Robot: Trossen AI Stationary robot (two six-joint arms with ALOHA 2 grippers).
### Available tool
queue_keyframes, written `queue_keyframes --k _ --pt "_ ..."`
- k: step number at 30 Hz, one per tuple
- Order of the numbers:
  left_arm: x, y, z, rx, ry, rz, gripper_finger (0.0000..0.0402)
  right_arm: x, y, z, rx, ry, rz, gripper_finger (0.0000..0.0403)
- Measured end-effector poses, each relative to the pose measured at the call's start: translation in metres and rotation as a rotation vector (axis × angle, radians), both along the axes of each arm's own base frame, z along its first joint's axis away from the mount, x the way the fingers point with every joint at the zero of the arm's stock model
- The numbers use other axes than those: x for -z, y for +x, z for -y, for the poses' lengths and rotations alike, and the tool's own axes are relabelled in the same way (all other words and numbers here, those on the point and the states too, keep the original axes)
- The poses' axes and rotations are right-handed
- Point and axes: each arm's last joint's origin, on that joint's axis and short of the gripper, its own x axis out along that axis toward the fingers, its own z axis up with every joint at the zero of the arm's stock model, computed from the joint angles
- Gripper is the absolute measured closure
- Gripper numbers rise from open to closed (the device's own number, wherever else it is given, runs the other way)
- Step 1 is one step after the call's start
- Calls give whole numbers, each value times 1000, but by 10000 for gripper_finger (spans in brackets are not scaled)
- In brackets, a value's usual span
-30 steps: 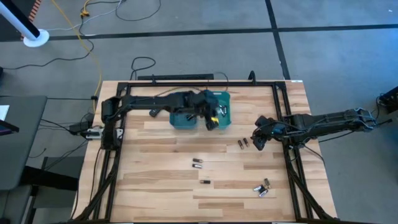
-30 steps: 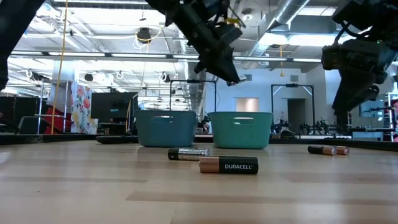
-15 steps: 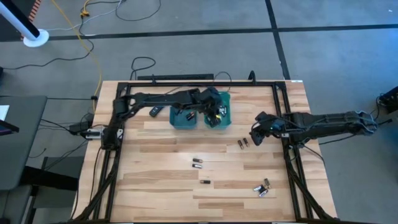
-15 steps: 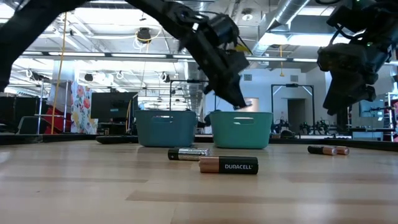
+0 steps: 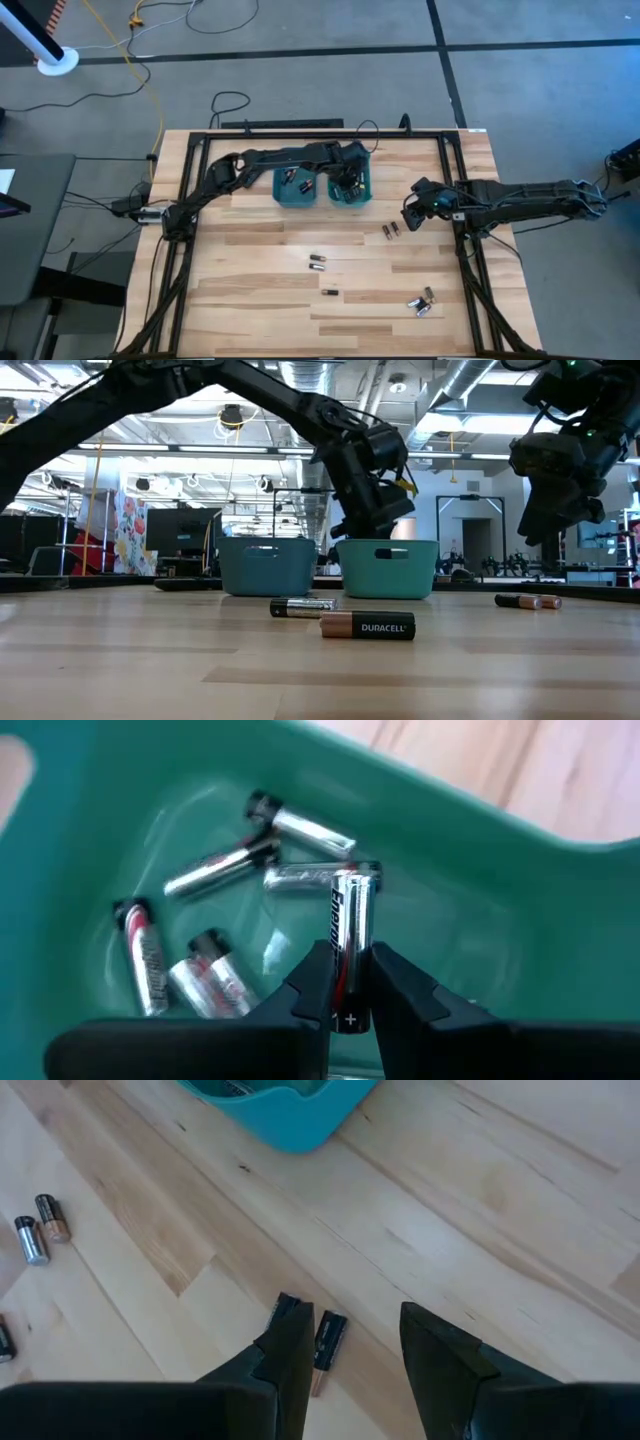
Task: Sort batteries
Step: Put the silver battery into the green bin
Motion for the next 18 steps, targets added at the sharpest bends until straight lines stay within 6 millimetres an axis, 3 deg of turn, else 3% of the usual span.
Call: queue_keyframes --k 10,18 --pt "0 -1 -4 -18 0 8 351 0 0 0 1 -1 -1 237" --pt "0 -2 -4 -23 -3 9 289 0 0 0 0 -2 -1 237"
